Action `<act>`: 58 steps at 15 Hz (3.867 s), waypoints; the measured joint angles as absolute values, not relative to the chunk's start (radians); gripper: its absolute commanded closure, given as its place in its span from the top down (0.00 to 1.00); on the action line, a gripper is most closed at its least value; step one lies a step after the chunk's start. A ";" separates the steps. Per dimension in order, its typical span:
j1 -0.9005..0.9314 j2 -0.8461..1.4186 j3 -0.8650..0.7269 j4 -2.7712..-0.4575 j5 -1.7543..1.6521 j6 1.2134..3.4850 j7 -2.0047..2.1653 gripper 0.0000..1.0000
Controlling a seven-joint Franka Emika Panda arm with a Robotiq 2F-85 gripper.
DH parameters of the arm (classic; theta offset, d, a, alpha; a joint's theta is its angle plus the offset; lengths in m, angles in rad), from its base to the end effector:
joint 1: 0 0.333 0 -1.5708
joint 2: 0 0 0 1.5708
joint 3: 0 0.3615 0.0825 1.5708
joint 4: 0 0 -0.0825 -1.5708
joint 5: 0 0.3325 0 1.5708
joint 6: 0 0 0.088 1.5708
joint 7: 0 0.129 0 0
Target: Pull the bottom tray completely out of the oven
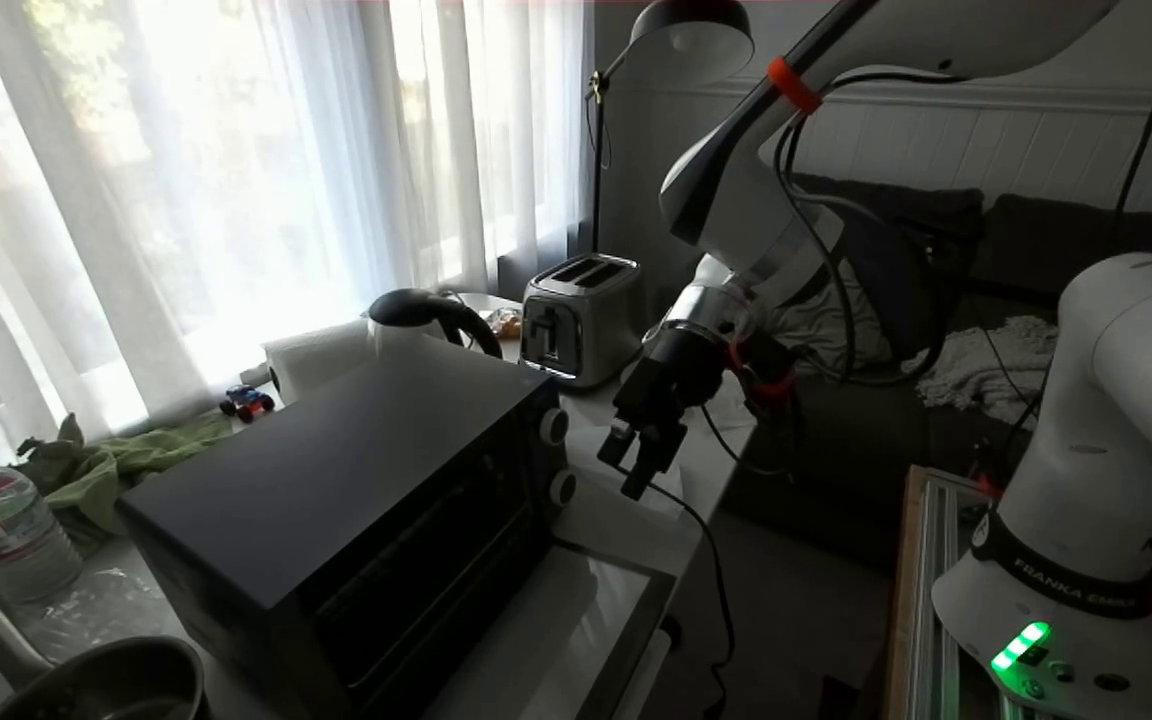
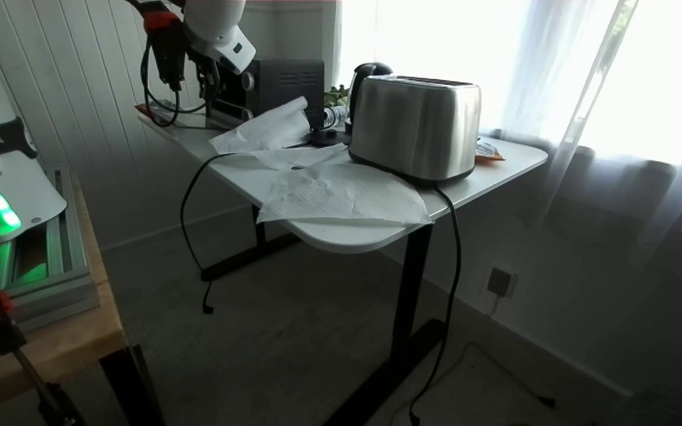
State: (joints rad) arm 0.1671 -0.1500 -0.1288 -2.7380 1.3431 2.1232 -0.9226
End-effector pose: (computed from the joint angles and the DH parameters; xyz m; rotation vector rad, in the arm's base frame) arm 0.3326 0.0752 0.3352 -2.1297 0.0923 -0.0580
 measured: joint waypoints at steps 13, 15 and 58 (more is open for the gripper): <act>0.067 -0.011 -0.070 -2.723 1.443 1.889 -1.079 1.00; 0.068 0.021 -0.049 -2.709 1.507 1.893 -1.096 1.00; 0.122 0.326 0.005 -2.582 2.143 1.861 -1.409 0.94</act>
